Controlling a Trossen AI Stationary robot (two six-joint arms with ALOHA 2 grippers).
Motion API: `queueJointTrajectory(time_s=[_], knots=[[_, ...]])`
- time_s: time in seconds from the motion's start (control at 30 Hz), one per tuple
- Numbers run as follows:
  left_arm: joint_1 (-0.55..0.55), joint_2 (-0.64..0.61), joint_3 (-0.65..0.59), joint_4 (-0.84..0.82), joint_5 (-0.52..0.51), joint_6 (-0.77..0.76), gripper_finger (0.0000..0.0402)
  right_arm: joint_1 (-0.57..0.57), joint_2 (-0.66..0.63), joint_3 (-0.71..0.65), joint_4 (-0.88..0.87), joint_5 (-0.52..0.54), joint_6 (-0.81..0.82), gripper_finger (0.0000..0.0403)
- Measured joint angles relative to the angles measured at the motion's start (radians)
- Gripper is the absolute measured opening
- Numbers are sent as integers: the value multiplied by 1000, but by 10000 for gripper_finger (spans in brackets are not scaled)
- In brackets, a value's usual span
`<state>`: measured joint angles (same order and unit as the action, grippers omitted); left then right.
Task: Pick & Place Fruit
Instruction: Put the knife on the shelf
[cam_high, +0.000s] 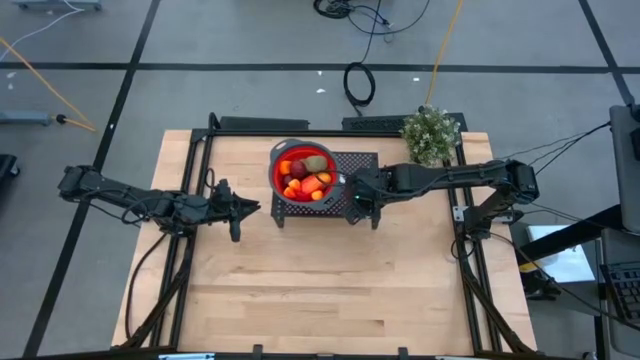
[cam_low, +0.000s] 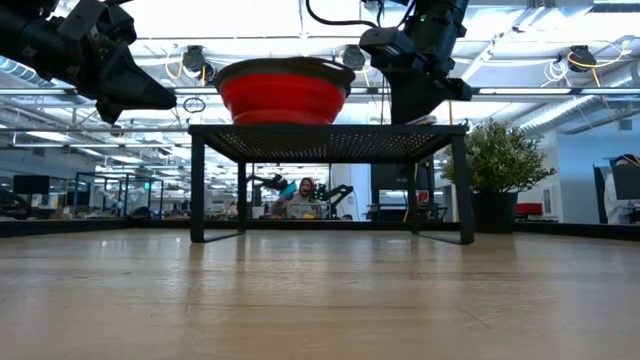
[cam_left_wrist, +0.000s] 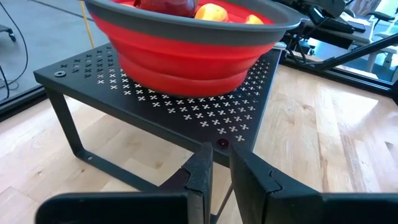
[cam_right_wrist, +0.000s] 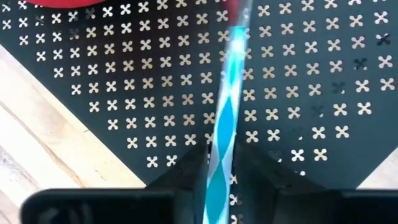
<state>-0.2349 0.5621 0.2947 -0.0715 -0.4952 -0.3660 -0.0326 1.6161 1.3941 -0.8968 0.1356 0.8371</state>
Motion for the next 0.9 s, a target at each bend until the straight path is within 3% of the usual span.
queueJointTrajectory(time_s=[0.27, 0.73, 0.9], knots=[[0, 0, 0, 2, 0, -1, 51, 0, -14, -2, 5, -1, 35, 33], [0, 0, 0, 27, 0, 6, 51, 1, -27, -3, -19, 50, 141, 34], [0, 0, 0, 25, 0, 7, 51, 1, -66, -3, -59, 115, 225, 34]])
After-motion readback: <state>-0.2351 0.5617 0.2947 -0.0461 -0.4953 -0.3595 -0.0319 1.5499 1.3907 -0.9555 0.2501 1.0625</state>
